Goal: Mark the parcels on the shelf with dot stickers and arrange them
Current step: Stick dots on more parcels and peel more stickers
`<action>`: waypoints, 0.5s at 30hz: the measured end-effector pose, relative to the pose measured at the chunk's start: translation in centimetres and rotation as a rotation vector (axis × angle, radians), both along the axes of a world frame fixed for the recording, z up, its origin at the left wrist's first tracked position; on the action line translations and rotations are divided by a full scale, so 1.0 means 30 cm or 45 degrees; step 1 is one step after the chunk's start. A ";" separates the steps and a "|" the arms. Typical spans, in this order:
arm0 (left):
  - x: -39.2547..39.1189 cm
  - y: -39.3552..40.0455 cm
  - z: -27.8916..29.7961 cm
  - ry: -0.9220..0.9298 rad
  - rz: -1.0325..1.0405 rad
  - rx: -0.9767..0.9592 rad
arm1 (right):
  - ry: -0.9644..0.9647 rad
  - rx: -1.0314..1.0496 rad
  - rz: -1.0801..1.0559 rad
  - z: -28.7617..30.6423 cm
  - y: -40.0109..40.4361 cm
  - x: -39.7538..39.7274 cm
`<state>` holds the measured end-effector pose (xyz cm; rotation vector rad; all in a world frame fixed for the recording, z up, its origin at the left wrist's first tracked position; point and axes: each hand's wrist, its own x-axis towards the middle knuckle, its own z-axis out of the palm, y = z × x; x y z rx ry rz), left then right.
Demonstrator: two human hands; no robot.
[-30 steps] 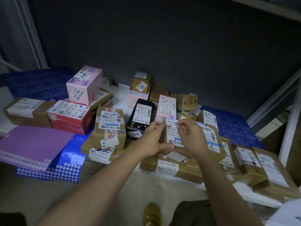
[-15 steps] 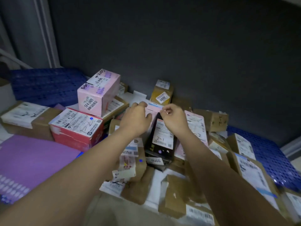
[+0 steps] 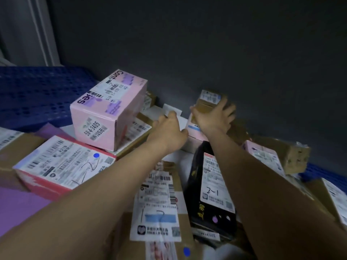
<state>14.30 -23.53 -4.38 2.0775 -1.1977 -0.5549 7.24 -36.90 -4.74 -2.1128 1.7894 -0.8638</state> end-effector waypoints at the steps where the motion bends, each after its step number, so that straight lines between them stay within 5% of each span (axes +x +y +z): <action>1: 0.007 -0.006 -0.003 0.013 -0.001 0.004 | -0.013 0.019 -0.019 -0.004 -0.013 0.014; 7: 0.039 -0.002 -0.008 0.122 -0.013 -0.047 | -0.214 0.064 -0.025 0.003 -0.024 0.001; 15: -0.038 0.176 0.107 0.429 0.063 -0.247 | -0.576 -0.146 0.363 0.088 0.302 -0.116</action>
